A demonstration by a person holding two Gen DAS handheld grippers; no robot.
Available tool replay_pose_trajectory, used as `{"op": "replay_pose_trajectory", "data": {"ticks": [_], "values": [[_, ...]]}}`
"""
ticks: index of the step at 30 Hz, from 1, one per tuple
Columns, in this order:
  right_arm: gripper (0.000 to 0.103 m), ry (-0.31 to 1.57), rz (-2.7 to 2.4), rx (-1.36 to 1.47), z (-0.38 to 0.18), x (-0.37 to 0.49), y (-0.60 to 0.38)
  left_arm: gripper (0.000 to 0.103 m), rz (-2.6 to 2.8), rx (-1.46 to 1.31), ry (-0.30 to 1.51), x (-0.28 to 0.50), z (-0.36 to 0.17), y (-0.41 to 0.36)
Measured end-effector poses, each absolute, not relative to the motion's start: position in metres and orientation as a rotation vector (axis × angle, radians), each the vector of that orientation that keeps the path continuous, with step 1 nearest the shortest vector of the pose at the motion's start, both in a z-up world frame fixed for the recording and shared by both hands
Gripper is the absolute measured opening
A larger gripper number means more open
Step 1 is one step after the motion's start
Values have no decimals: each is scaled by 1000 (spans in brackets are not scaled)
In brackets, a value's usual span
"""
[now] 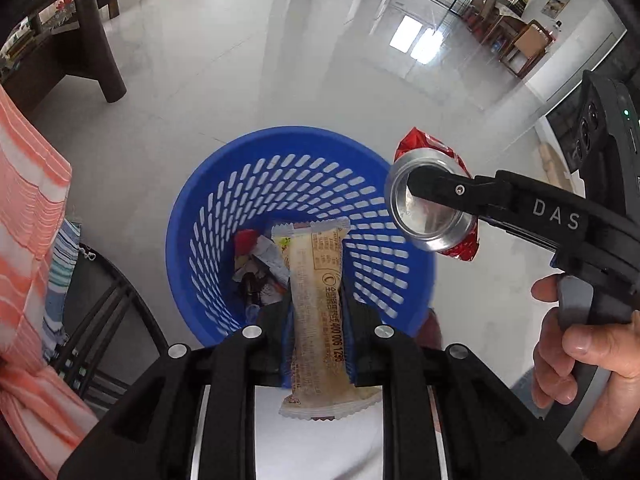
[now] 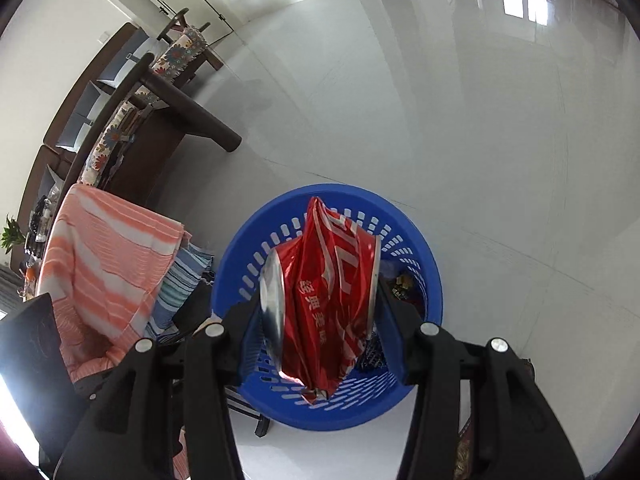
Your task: Collect trash
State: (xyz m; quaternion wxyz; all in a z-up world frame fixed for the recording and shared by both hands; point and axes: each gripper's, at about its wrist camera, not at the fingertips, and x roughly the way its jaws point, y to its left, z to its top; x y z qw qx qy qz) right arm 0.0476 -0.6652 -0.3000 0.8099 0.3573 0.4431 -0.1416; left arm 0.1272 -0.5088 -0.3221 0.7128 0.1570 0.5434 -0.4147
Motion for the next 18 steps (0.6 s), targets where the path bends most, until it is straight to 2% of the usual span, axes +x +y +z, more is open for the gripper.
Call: {"op": "replay_pose_trajectory", "data": {"ticks": [1, 2, 3, 4, 7, 9, 14, 18], "values": [[55, 954, -299, 778, -310, 52, -669, 34, -905, 353, 1204, 127, -328, -512], [65, 977, -294, 799, -322, 56, -672, 65, -882, 358, 1207, 129, -332, -513], [87, 995, -309, 812, -331, 58, -677, 78, -847, 361, 1194, 131, -335, -512], [90, 989, -334, 811, -336, 56, -680, 86, -813, 360, 1168, 130, -334, -505], [92, 940, -358, 799, -329, 39, -679, 86, -797, 367, 1109, 122, -320, -491], [99, 902, -364, 783, -313, 24, -680, 86, -804, 388, 1050, 109, -300, -483], [98, 851, -400, 605, -244, -8, -667, 97, -873, 360, 820, 64, -216, -452], [98, 742, -409, 499, -178, -45, -639, 98, -889, 303, 665, 30, -162, -421]]}}
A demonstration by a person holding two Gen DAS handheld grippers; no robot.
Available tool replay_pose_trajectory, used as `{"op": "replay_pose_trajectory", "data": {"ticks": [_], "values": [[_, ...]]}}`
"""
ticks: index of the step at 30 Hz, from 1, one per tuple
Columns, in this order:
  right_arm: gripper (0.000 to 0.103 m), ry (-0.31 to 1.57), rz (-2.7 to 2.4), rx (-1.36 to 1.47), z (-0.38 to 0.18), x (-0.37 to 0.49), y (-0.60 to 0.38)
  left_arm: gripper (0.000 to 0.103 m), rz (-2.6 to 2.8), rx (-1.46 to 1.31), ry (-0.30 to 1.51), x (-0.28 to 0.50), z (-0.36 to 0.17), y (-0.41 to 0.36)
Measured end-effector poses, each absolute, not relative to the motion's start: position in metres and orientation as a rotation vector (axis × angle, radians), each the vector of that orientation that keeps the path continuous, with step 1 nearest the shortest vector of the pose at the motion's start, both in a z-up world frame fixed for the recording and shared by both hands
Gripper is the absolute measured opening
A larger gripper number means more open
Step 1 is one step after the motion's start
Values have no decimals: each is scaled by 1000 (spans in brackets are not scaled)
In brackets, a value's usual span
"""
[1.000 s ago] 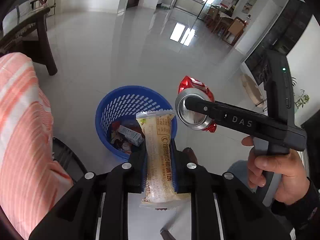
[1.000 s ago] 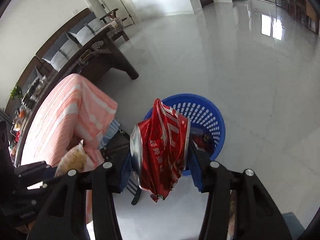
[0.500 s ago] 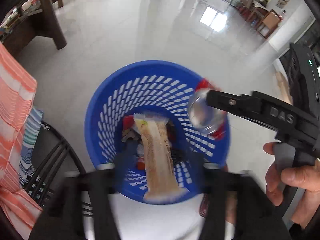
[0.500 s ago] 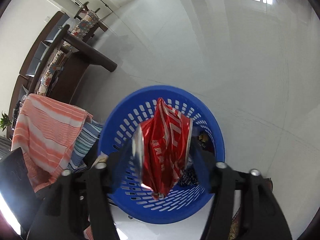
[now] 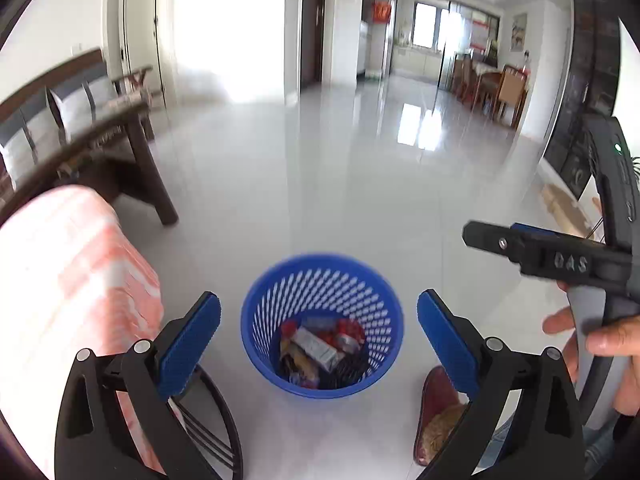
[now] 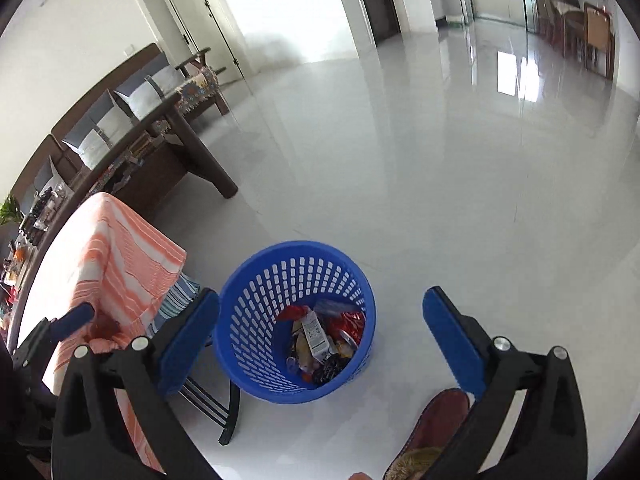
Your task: Collect trash
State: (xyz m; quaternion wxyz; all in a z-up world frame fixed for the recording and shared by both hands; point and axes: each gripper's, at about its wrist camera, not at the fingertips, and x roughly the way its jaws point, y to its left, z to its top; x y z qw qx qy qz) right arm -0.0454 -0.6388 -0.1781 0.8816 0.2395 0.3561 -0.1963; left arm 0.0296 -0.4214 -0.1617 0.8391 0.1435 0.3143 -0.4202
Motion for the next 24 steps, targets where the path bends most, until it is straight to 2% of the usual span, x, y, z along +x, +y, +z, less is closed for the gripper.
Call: {"op": "replay_pose_trajectory", "data": {"ticks": [4, 7, 15, 24], "values": [[98, 618, -435, 349, -124, -92, -593, 98, -895, 321, 592, -2, -122, -402], [98, 518, -476, 292, -103, -122, -564, 98, -880, 307, 524, -20, -102, -389], [98, 539, -541, 295, -104, -140, -554, 98, -804, 309, 516, -42, -69, -379], [98, 580, -522, 255, -84, -130, -561, 98, -785, 269, 629, -24, -78, -378]]}}
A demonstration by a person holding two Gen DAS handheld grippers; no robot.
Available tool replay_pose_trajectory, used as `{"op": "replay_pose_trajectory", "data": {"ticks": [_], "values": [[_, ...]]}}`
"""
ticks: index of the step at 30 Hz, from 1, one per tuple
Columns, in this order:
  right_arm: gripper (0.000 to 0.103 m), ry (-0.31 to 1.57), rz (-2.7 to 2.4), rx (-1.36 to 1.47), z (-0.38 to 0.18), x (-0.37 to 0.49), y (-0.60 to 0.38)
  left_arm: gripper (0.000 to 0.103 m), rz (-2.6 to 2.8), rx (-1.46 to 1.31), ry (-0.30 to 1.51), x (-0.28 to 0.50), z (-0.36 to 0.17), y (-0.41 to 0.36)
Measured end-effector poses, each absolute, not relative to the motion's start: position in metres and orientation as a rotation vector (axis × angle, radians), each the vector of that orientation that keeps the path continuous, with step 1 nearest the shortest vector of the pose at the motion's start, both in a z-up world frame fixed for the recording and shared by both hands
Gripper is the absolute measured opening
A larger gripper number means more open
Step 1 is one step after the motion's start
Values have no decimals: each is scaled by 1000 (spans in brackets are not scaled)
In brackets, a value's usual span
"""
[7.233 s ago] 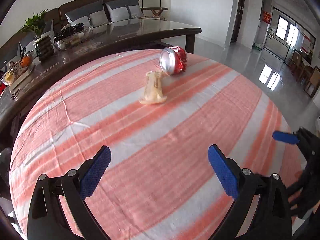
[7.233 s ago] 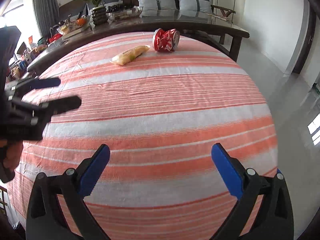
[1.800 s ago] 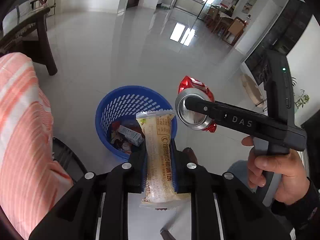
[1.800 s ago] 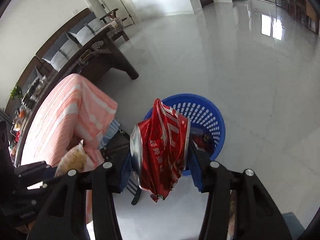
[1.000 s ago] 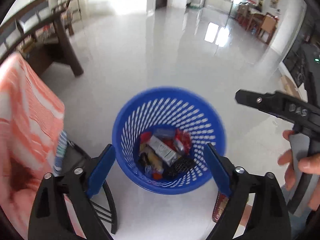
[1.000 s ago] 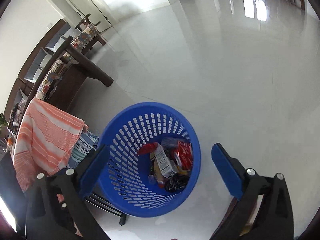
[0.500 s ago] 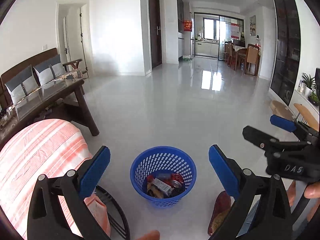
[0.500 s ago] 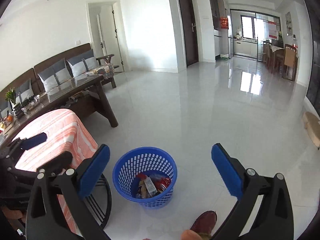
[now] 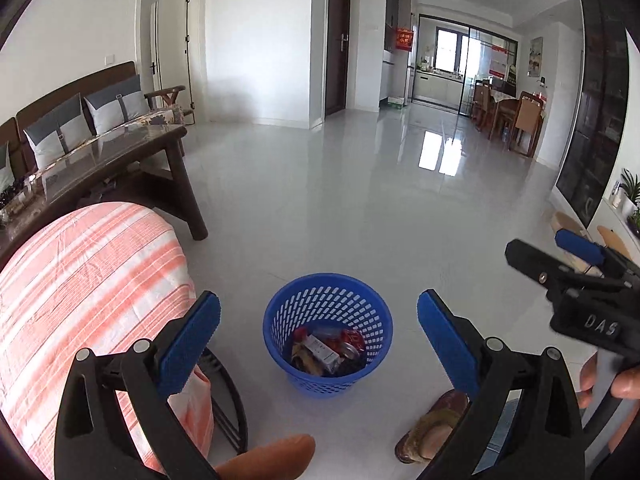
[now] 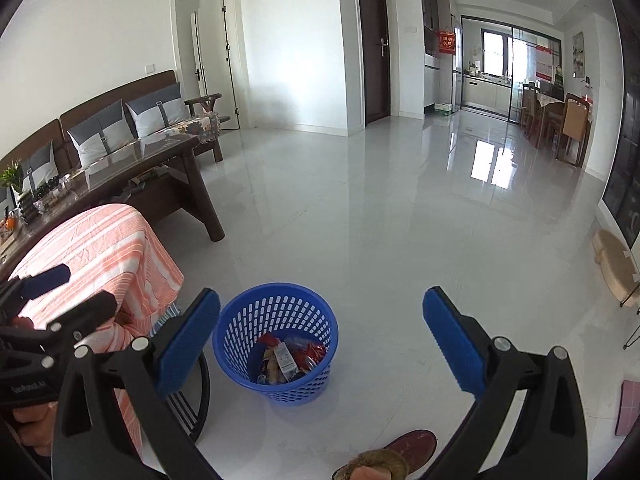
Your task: Collect trash
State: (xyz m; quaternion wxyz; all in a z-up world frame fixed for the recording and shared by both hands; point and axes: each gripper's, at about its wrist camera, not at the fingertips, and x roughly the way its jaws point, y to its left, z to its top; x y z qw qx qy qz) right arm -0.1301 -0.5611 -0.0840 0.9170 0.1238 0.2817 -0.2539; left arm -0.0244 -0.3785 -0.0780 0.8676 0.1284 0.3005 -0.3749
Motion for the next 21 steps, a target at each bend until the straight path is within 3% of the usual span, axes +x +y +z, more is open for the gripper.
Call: {"op": "replay_pose_trajectory", "data": {"ticks": [8, 21], "values": [[98, 499, -482, 241, -75, -116, -555, 98, -743, 297, 618, -13, -83, -379], [98, 837, -468, 350, -144, -106, -553, 98, -729, 382, 727, -1, -113, -387]]}}
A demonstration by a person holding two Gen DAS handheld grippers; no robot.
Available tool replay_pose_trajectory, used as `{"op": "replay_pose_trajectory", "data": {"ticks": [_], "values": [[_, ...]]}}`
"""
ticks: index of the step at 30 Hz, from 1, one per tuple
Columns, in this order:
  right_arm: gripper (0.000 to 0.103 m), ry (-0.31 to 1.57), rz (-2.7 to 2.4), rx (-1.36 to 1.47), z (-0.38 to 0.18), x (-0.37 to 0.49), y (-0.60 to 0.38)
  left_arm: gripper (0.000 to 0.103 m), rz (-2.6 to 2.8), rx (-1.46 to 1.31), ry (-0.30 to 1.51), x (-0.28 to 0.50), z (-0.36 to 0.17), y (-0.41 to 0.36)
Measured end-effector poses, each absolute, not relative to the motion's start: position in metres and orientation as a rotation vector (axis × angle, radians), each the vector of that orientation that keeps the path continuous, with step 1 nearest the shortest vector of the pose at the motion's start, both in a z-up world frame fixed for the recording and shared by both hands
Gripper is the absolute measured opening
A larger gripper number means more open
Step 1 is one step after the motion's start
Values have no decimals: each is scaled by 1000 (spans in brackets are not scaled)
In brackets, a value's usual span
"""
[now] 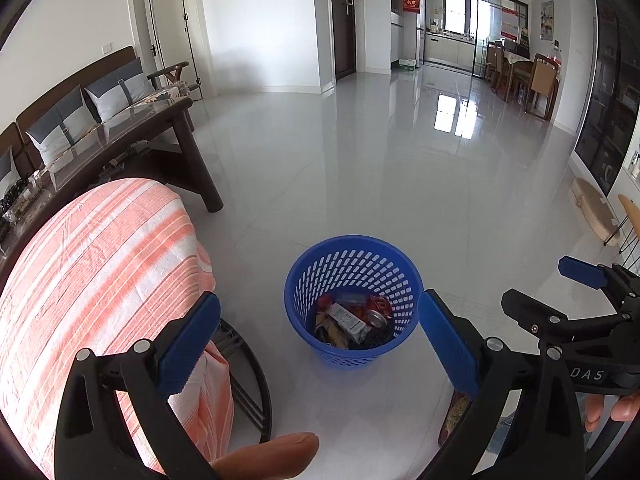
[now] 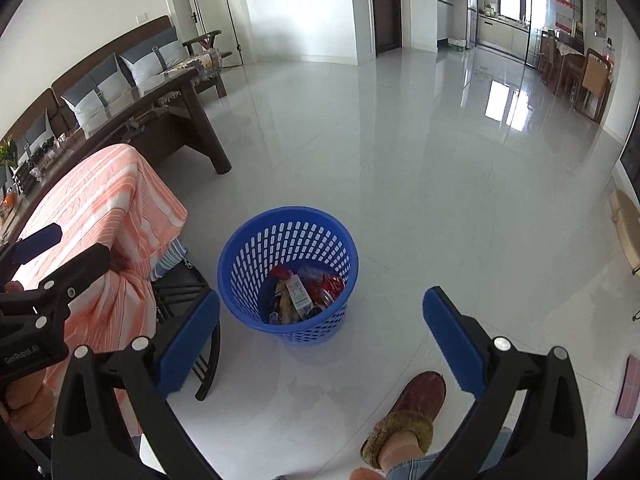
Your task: Collect trash
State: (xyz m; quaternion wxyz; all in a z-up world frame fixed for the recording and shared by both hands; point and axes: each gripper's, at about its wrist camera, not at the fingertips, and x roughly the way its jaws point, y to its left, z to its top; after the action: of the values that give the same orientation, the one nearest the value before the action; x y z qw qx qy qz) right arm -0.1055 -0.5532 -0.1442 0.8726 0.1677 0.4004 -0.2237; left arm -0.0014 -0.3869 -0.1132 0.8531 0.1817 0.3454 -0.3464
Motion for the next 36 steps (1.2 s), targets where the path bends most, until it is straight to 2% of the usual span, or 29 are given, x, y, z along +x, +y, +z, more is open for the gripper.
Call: {"op": "replay_pose_trajectory", "data": {"ticks": [14, 36], "values": [[98, 862, -492, 245, -142, -97, -538, 98, -706, 408, 795, 4, -130, -394], [98, 864, -507, 239, -144, -96, -540, 98, -690, 407, 813, 6, -133, -396]]}}
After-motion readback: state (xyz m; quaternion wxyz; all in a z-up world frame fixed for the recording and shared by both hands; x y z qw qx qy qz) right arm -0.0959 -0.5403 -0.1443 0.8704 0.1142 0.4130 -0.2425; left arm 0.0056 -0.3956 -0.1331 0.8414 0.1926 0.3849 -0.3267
